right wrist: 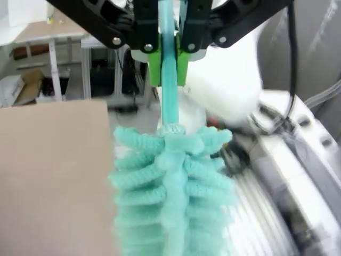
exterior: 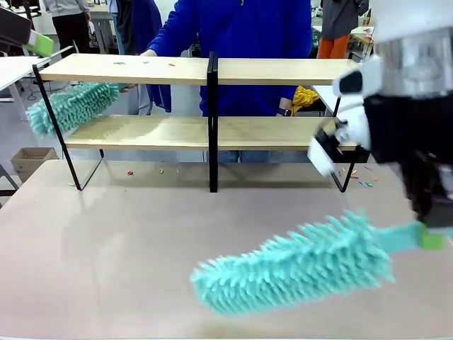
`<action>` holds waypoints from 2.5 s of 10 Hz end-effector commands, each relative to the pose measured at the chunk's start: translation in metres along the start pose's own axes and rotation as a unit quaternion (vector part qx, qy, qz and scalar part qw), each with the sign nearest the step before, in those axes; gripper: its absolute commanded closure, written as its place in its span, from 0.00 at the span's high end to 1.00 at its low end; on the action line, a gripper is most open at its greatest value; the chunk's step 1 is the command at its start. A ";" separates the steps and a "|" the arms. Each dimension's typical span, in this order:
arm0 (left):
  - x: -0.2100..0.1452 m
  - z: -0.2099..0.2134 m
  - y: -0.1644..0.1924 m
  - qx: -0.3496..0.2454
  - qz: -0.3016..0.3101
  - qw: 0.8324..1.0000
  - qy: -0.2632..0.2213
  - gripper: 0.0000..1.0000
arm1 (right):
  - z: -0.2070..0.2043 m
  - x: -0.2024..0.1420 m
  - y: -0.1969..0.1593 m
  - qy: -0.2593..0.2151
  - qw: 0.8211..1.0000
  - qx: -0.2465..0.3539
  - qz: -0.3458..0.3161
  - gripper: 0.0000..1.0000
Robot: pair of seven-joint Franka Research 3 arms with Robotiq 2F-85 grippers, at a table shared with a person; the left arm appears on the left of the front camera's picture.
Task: Clean the shelves.
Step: Clean another randomly selected level of the Shelf with the Duster.
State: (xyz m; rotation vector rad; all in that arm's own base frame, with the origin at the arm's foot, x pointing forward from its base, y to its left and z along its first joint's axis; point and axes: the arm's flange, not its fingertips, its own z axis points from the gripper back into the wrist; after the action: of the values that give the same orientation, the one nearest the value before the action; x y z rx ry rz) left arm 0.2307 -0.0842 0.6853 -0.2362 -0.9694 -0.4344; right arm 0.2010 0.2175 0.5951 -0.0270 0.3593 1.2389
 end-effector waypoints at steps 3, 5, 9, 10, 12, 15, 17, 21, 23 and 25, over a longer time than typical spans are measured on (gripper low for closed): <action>0.000 0.000 0.001 -0.001 -0.001 1.000 0.000 1.00 | 0.071 0.048 -0.023 -0.150 0.974 -0.021 -0.170 0.13; 0.000 0.000 0.001 -0.001 -0.001 1.000 0.000 1.00 | 0.068 0.027 -0.026 -0.165 0.976 0.006 -0.143 0.13; 0.000 0.000 0.001 -0.001 -0.001 1.000 0.000 1.00 | 0.055 0.159 -0.100 -0.134 0.965 0.018 -0.225 0.13; 0.000 0.000 0.001 -0.001 -0.001 1.000 0.000 1.00 | 0.032 0.193 -0.121 -0.126 0.958 0.026 -0.257 0.13; 0.000 0.000 0.001 -0.001 -0.001 1.000 0.000 1.00 | -0.005 0.237 -0.137 -0.131 0.942 0.038 -0.308 0.13; 0.000 0.000 0.001 -0.001 -0.001 1.000 0.000 1.00 | -0.031 0.245 -0.149 -0.129 0.945 0.045 -0.296 0.13; 0.000 0.000 0.001 -0.001 -0.001 1.000 0.000 1.00 | -0.044 0.263 -0.146 -0.118 0.944 0.054 -0.303 0.13; 0.000 0.000 0.001 -0.001 -0.001 1.000 0.000 1.00 | -0.066 0.319 -0.176 -0.240 0.844 0.118 -0.465 0.13; 0.000 0.000 0.001 -0.001 -0.001 1.000 0.000 1.00 | -0.089 0.324 -0.179 -0.266 0.822 0.138 -0.484 0.13; 0.000 0.000 0.001 -0.001 -0.001 1.000 0.000 1.00 | -0.101 0.329 -0.178 -0.244 0.833 0.145 -0.476 0.13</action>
State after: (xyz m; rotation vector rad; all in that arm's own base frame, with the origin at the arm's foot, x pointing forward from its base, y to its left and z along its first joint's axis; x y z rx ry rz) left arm 0.2311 -0.0837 0.6851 -0.2372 -0.9686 -0.4334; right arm 0.4435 0.4417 0.3749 0.3311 0.0371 0.1644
